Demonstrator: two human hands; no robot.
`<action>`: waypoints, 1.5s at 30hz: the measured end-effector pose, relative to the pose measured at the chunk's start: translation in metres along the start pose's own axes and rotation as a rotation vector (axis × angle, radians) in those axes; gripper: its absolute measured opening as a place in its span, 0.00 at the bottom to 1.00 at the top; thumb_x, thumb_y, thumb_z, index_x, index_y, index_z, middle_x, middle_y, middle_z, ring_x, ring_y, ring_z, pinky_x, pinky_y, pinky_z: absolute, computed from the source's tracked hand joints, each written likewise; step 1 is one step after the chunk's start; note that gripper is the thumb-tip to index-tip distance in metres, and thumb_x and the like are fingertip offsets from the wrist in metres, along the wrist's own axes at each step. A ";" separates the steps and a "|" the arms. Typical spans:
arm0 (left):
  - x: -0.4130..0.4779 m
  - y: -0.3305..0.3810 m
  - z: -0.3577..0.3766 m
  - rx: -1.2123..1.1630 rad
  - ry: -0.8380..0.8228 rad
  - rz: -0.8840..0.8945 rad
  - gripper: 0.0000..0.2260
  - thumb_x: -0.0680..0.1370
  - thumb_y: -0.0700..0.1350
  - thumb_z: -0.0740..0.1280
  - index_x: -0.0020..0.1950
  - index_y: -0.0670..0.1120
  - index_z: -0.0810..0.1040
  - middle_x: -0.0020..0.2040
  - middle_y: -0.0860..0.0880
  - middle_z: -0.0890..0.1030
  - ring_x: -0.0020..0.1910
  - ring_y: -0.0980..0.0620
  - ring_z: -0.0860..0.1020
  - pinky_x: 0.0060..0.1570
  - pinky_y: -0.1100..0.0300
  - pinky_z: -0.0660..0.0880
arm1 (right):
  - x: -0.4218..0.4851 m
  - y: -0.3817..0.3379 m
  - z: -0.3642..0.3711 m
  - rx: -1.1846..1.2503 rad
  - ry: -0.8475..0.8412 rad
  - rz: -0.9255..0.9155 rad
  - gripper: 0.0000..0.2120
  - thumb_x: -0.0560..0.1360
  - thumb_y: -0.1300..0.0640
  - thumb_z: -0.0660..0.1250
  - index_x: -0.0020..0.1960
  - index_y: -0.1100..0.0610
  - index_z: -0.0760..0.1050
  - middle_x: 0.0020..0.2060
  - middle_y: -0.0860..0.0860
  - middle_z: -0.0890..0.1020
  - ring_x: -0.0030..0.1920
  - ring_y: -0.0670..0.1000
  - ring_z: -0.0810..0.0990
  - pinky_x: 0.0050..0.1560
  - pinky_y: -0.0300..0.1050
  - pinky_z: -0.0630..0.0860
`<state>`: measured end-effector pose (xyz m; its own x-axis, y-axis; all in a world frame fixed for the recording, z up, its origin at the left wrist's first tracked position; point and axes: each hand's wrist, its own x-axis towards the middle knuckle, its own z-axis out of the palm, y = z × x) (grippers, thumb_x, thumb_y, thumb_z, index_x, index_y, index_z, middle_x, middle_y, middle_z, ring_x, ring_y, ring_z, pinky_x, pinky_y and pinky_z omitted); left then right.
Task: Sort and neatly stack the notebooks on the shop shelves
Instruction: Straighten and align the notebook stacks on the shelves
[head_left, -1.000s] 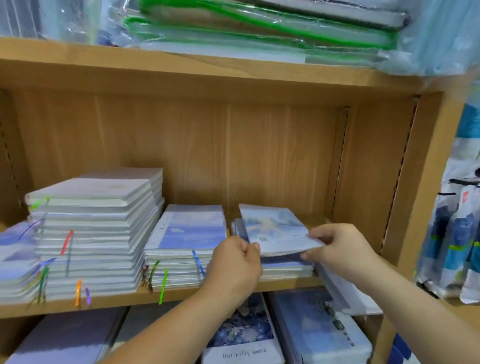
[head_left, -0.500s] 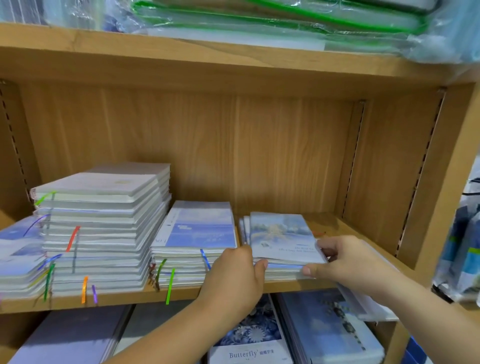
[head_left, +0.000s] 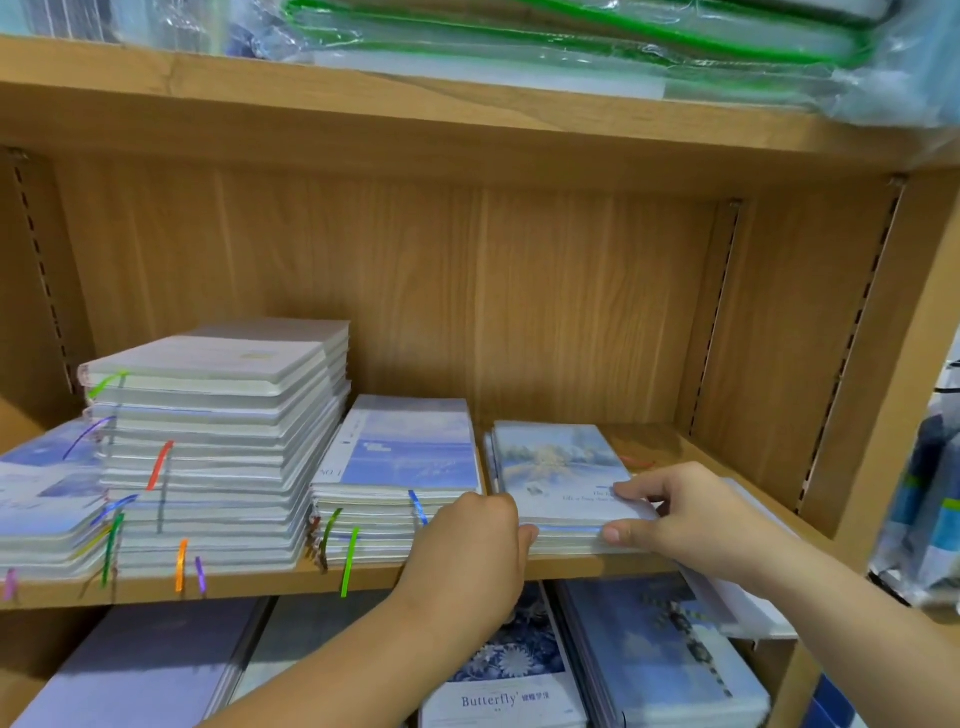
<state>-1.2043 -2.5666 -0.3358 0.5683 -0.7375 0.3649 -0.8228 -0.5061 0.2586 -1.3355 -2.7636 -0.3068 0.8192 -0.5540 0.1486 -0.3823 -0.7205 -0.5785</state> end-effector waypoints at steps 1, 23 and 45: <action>0.000 0.001 0.000 0.006 0.002 -0.005 0.16 0.85 0.56 0.58 0.44 0.47 0.72 0.41 0.47 0.74 0.43 0.45 0.78 0.37 0.56 0.69 | 0.000 0.000 0.001 -0.013 -0.002 -0.005 0.33 0.67 0.41 0.80 0.68 0.51 0.79 0.68 0.45 0.78 0.65 0.46 0.77 0.66 0.44 0.73; -0.003 0.122 0.055 -0.882 -0.326 -0.041 0.10 0.81 0.49 0.69 0.45 0.43 0.76 0.34 0.45 0.76 0.32 0.50 0.76 0.38 0.55 0.76 | -0.108 0.096 -0.059 0.307 0.371 0.394 0.10 0.78 0.51 0.72 0.47 0.59 0.83 0.37 0.58 0.83 0.31 0.53 0.79 0.35 0.49 0.80; -0.071 -0.074 -0.090 -0.789 0.132 -0.167 0.16 0.85 0.48 0.60 0.39 0.46 0.75 0.28 0.57 0.78 0.24 0.62 0.71 0.32 0.63 0.70 | -0.057 -0.131 0.034 0.187 0.214 -0.224 0.46 0.66 0.36 0.78 0.77 0.56 0.69 0.72 0.45 0.74 0.63 0.42 0.72 0.61 0.38 0.67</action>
<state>-1.1836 -2.4368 -0.3006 0.7195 -0.5965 0.3557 -0.5091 -0.1047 0.8543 -1.3172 -2.6235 -0.2663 0.7579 -0.4803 0.4414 -0.1024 -0.7559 -0.6467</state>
